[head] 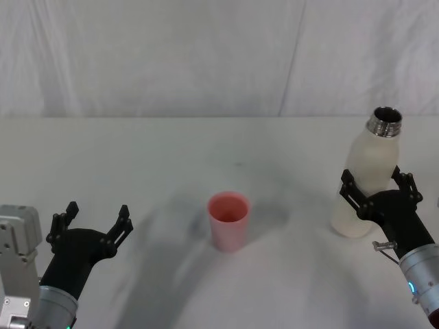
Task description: Grasp the thermos with one hand and pour water into the cup lid.
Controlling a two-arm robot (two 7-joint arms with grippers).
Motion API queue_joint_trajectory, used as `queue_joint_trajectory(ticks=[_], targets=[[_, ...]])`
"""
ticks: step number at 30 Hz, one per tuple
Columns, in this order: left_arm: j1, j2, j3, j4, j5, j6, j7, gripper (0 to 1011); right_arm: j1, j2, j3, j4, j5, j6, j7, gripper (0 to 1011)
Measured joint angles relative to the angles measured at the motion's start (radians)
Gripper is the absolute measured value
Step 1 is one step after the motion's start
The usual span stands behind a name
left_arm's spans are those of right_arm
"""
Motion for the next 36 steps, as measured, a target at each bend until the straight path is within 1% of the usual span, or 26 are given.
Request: queue_joint_trajectory(ticks=[17, 36], targets=[[0.0, 0.0, 0.0, 0.0, 0.0, 0.0, 0.0, 1001, 0.001, 0.003, -0.001, 0.014, -0.002, -0.006, 0.003, 947], [0.0, 0.0, 0.0, 0.0, 0.0, 0.0, 0.0, 1001, 0.001, 0.003, -0.001, 0.014, -0.004, -0.006, 0.003, 947]])
